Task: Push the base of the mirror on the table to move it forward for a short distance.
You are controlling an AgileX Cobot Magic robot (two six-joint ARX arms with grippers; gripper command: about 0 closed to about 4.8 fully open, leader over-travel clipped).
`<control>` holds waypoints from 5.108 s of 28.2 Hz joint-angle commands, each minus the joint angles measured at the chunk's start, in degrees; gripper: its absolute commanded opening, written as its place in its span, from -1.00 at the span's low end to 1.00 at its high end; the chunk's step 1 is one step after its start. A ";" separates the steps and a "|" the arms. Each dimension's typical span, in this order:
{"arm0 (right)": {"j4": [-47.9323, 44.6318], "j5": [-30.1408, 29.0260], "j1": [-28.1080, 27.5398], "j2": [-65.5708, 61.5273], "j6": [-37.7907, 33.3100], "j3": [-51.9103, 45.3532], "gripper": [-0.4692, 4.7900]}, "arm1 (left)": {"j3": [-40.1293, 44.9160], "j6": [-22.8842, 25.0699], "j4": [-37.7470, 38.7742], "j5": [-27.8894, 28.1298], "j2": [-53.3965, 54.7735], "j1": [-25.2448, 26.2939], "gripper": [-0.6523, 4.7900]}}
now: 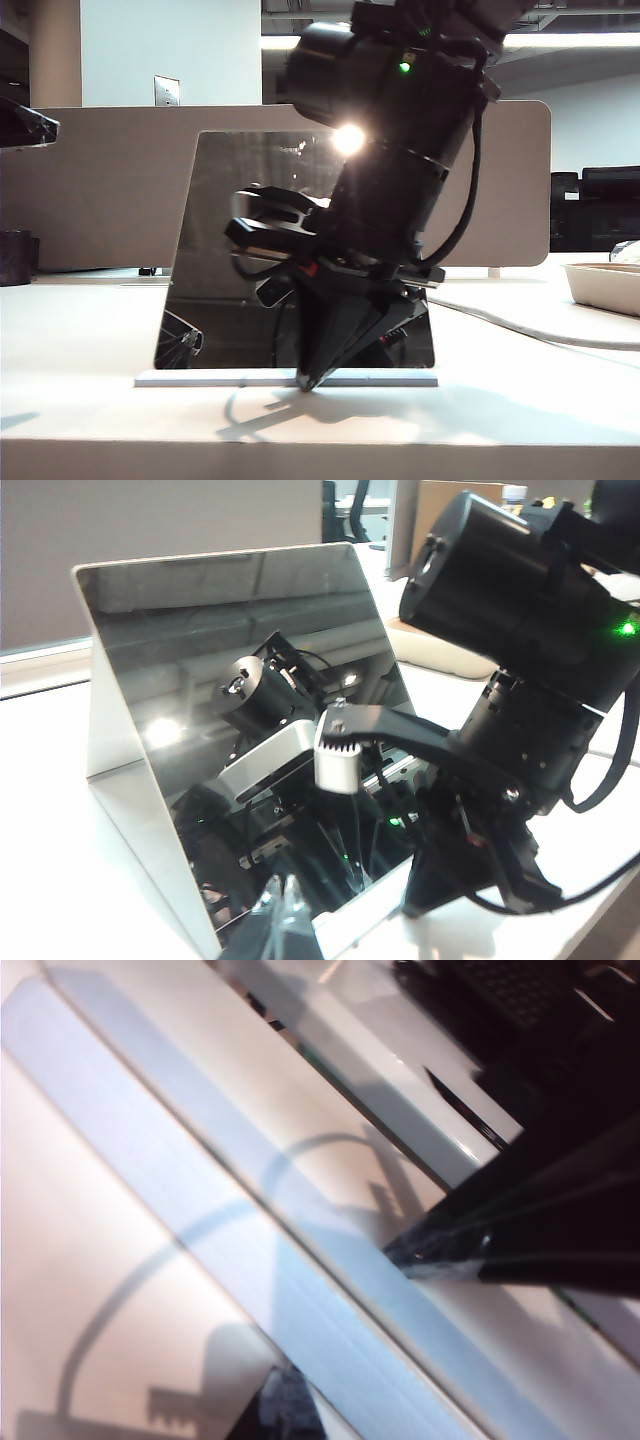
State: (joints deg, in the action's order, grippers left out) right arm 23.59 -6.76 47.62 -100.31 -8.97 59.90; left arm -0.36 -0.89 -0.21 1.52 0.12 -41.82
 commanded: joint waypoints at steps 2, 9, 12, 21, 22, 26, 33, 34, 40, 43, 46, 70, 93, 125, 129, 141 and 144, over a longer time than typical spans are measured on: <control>-0.63 1.07 -2.29 -0.26 0.04 -0.24 -0.84 | -0.04 0.24 -0.66 -0.24 0.02 1.60 -0.76; -3.63 0.37 -4.37 -0.87 0.20 -0.20 -0.84 | -0.04 0.24 -0.66 -0.24 0.04 3.56 -0.76; -5.01 -0.90 -4.90 -2.51 0.20 -0.13 -0.84 | -0.04 0.24 -0.66 -0.26 0.04 3.87 -0.76; -10.08 -1.01 -6.16 -6.86 0.22 -0.13 -0.84 | -0.07 0.24 -0.66 -0.26 0.04 4.70 -0.76; -10.97 -1.07 -6.58 -7.04 0.22 -0.11 -0.84 | -0.04 0.24 -0.66 -0.26 0.04 5.09 -0.76; -14.51 -1.33 -8.37 -7.52 0.13 -0.11 -0.84 | -0.04 0.24 -0.66 -0.26 0.04 7.02 -0.76; -17.90 -2.43 -12.68 -7.52 -0.20 -0.09 -0.84 | -0.04 0.24 -0.66 -0.26 0.04 10.36 -0.76; -18.43 -2.40 -13.16 -7.54 -0.20 -0.04 -0.84 | -0.04 0.24 -0.66 -0.24 0.04 10.58 -0.76; -18.97 -4.02 -14.84 -10.05 -0.42 3.89 -0.84 | -0.04 0.24 -0.66 -0.26 0.04 10.71 -0.76; -18.18 -4.11 -14.95 -12.28 -0.48 7.19 -0.84 | -0.04 0.24 -0.66 -0.26 0.04 10.71 -0.76; -17.86 -4.09 -14.97 -14.05 -0.90 10.05 -0.84 | -0.07 0.24 -0.66 -0.26 0.04 10.78 -0.76; -15.96 -8.46 -17.18 -25.49 -3.13 24.94 -0.84 | -0.04 0.24 -0.66 -0.26 0.02 12.11 -0.76; -12.33 4.24 -5.51 9.88 -5.75 24.83 -0.84 | -0.04 0.24 -0.66 -14.51 0.02 41.11 -0.76; -3.96 44.46 5.33 51.95 9.03 5.07 -0.82 | -0.07 0.24 -0.66 -5.60 0.04 42.66 -0.76; 3.26 44.06 5.42 51.80 9.01 5.09 -0.82 | -0.07 0.24 -0.66 -5.60 0.04 42.66 -0.76; 11.32 44.11 5.42 51.80 9.03 5.09 -0.82 | -0.07 0.24 -0.66 -5.60 0.02 42.66 -0.76; 11.32 44.00 3.54 52.59 9.03 5.07 -0.82 | -0.07 0.24 -0.66 -5.60 0.02 42.66 -0.76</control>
State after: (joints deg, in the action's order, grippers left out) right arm 35.51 37.28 52.73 -48.58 0.05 64.75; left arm -0.36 -0.89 -0.21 -4.25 0.12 0.82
